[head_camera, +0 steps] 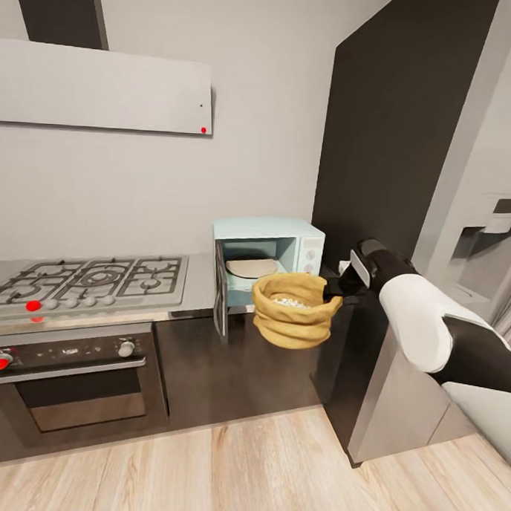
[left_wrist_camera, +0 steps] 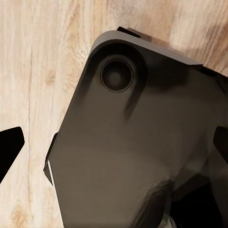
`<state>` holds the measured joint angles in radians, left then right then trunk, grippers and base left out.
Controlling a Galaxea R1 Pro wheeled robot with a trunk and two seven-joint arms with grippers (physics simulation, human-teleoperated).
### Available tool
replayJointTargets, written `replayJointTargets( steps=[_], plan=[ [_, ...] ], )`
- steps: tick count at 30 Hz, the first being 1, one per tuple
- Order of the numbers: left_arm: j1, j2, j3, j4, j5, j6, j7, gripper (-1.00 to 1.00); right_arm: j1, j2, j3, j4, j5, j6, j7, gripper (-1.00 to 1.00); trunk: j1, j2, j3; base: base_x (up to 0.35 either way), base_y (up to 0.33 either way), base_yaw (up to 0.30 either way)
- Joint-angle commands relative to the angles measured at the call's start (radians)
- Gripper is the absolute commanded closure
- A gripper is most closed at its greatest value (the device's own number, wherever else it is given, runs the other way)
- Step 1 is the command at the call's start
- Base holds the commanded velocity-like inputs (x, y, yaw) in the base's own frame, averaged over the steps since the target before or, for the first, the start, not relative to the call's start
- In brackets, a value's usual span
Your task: In the kitchen, take the popcorn bag from the countertop, put it into the microwave, and heat it until the popcorn is cooked so the cooked popcorn ends up inside the bag.
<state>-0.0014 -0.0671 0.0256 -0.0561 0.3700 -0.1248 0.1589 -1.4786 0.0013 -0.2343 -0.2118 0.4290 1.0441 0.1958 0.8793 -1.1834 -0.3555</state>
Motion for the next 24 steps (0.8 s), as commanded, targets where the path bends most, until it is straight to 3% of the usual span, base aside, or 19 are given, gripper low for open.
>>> replayJointTargets(
  steps=[1,9,14,18,24],
  plan=[
    [0.0,0.0,0.002,-0.001,0.003,-0.003,0.002,-1.0,-0.014,0.0,-0.004,0.009,0.011,0.003,0.008,1.0,0.0,-0.001,-0.001,0.0,0.0,0.0],
    [0.0,-0.001,0.004,-0.001,0.004,-0.003,0.004,-1.0,-0.038,0.013,-0.008,0.026,0.005,0.003,0.02,1.0,0.0,-0.001,-0.001,0.0,0.0,0.0],
    [0.0,0.0,0.004,-0.001,0.007,-0.004,0.004,-1.0,-0.039,0.014,-0.04,0.02,0.009,0.003,0.023,1.0,0.0,-0.001,-0.001,0.0,0.0,0.0],
    [0.0,0.001,0.004,-0.001,0.032,-0.003,0.004,-1.0,-0.039,0.014,-0.043,0.017,0.01,0.003,0.022,1.0,0.0,-0.001,-0.001,0.0,0.0,0.0],
    [0.0,0.001,0.002,-0.001,0.048,-0.003,0.002,-1.0,-0.039,0.015,-0.043,0.014,0.01,0.003,0.022,1.0,-0.023,0.041,0.018,0.0,0.0,0.0]
  ],
)
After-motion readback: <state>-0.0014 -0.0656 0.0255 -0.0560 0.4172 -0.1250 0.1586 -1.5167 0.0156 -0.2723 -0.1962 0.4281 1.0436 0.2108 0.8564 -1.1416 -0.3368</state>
